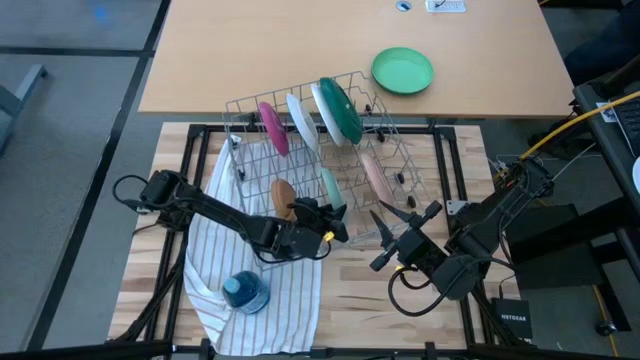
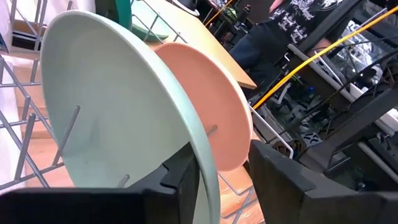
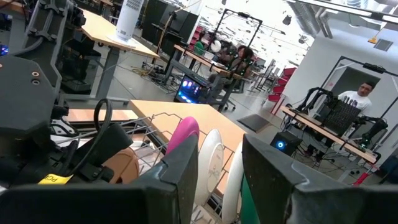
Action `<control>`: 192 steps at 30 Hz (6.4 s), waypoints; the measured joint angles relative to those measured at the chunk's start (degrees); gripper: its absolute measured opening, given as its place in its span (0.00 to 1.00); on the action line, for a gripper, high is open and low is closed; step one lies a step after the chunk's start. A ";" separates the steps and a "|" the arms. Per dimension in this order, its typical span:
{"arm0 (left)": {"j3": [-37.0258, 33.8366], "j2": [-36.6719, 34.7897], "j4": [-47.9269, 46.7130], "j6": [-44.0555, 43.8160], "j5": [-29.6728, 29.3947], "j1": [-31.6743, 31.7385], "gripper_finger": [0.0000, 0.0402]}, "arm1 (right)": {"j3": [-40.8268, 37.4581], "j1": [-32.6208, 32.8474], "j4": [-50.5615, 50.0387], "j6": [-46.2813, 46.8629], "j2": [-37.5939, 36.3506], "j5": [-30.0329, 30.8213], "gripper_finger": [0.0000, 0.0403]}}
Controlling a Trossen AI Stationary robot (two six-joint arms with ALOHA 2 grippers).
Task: Sort dishes
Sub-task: Put the light green plate into the dish rack
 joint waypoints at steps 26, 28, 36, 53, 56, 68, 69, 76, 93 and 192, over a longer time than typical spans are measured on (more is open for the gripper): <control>0.00 -11.63 -2.93 18.85 0.03 -2.43 0.34 | -0.04 0.00 0.05 0.17 -3.91 -4.55 0.32; 0.00 -11.54 -5.48 16.77 1.03 -1.94 0.34 | -0.04 0.00 0.03 0.20 -3.87 -4.55 0.32; 0.00 -11.54 -7.87 17.31 3.73 -1.72 0.34 | -0.04 0.00 -0.40 0.22 -3.85 -4.55 0.32; 0.00 -21.57 -28.02 13.28 15.95 -3.02 0.34 | -0.04 0.07 -3.51 0.80 -3.82 -4.61 0.32; 0.00 -23.32 -35.30 5.67 20.04 -2.25 0.34 | -0.04 0.06 -3.53 0.90 -3.82 -5.19 0.32; -0.02 -23.43 -42.31 -4.98 32.28 0.95 0.34 | -0.04 0.00 -3.55 0.91 -3.82 -11.04 0.32; -0.02 -23.43 -42.35 -4.96 33.03 1.22 0.34 | -0.04 0.00 -3.55 0.92 -3.82 -11.07 0.32; -0.02 -23.43 -42.51 -5.33 35.18 2.26 0.34 | -0.04 0.00 -3.57 0.91 -3.82 -11.63 0.32; 0.00 -19.17 -39.86 -3.36 39.59 2.87 0.34 | -0.04 0.00 -4.38 0.92 -3.80 -12.07 0.32; -0.09 -10.88 -27.32 -11.45 25.64 5.34 0.04 | -0.04 0.00 -7.53 -2.84 -3.82 0.45 0.32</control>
